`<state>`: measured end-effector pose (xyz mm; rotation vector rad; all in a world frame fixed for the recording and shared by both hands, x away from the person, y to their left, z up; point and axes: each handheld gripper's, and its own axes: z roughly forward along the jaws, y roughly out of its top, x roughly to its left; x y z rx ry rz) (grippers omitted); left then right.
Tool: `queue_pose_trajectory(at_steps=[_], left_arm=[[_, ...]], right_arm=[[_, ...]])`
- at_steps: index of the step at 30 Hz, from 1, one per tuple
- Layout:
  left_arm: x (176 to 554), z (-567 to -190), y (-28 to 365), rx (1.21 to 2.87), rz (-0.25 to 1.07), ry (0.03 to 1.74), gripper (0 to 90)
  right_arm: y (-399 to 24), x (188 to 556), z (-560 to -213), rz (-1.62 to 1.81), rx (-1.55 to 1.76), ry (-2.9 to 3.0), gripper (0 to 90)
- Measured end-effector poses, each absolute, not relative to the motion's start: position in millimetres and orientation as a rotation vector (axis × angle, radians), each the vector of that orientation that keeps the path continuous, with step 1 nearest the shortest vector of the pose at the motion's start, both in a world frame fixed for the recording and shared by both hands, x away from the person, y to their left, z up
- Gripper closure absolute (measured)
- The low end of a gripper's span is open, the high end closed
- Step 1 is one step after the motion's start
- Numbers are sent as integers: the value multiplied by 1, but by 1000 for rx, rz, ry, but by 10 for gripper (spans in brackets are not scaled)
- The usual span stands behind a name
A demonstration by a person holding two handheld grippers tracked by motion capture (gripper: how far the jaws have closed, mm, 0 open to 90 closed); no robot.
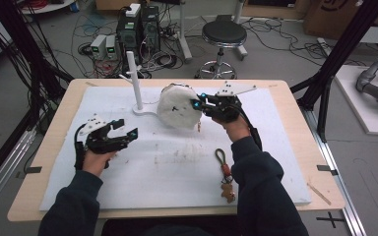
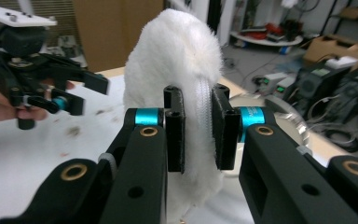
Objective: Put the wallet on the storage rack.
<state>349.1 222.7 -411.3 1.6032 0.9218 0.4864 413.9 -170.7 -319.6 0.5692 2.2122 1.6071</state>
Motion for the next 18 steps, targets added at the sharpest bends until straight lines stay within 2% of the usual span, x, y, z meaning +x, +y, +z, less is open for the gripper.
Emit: queue_pose_trajectory(at_steps=[3, 11, 18], left_arm=[[349, -413, 243, 1563, 506, 980, 251], [349, -418, 245, 1561, 493, 997, 260], [350, -419, 249, 1538, 483, 1018, 260]], right_arm=[[-168, 421, -310, 1595, 543, 2186, 786], [-157, 451, -289, 1508, 486, 2145, 785], [-145, 477, -285, 1459, 459, 2127, 783]])
